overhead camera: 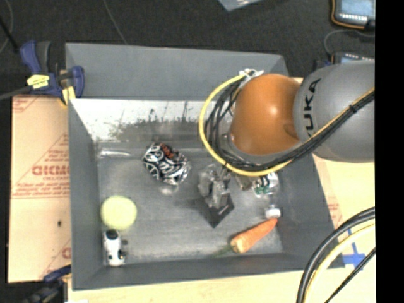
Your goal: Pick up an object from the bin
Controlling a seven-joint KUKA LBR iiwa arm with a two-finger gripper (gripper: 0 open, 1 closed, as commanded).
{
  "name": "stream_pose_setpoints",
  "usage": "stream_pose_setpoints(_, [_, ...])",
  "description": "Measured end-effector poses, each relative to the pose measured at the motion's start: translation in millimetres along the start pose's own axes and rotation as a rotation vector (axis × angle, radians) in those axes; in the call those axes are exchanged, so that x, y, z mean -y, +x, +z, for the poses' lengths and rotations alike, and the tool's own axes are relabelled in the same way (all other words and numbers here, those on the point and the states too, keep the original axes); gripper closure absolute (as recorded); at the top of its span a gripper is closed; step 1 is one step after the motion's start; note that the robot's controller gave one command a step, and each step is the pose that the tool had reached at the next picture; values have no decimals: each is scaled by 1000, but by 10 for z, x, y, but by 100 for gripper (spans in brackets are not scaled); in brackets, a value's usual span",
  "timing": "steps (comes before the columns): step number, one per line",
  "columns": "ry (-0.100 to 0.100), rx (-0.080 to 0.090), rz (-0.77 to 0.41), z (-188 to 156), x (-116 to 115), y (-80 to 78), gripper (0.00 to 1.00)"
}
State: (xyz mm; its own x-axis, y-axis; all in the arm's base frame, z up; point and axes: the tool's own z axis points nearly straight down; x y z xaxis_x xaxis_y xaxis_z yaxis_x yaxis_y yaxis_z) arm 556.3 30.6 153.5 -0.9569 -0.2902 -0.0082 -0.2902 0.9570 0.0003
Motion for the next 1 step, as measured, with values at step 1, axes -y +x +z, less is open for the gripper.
stream_pose_setpoints(1, [-2, -11, 7, -476, 13, 47, 100])
